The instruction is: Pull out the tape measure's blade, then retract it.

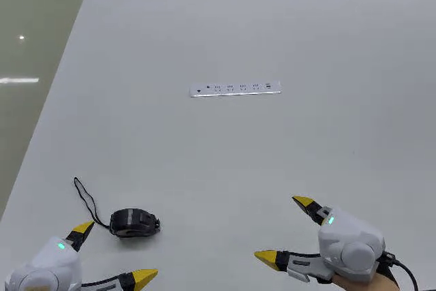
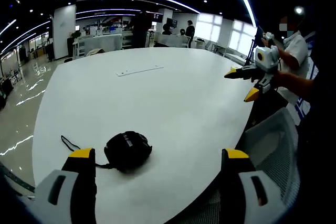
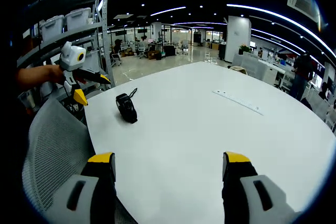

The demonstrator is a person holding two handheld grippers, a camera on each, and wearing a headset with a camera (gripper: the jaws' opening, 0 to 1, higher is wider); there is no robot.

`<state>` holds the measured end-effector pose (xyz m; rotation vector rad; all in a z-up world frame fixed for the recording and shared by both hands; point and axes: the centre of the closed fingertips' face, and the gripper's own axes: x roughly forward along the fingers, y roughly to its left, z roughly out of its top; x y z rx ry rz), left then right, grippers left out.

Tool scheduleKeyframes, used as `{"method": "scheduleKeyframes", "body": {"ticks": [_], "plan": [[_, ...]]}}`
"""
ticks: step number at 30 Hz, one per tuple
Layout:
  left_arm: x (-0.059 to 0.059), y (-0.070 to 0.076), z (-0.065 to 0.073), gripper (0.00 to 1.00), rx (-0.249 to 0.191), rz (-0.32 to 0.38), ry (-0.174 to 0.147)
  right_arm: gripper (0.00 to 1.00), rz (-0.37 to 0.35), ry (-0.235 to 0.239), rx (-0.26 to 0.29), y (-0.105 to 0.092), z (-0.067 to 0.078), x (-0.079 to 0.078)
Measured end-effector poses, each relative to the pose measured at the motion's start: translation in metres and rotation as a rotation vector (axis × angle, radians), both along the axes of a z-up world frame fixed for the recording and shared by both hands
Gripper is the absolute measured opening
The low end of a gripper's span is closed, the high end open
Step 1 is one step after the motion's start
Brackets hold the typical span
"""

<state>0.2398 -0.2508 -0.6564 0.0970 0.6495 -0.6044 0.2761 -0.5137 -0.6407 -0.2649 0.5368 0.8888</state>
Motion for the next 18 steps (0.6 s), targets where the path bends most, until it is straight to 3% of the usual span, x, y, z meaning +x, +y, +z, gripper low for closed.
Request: {"method": "scheduleKeyframes", "body": {"ticks": [10,18], "plan": [[-0.004,0.007,0.003,0.99,0.007,-0.006,-0.007,0.96,0.016,0.005,0.032,-0.002,0.007,-0.009],[-0.004,0.011,-0.002,0.99,0.007,-0.011,-0.020,0.97,0.032,0.013,0.050,-0.001,0.003,-0.012]]}}
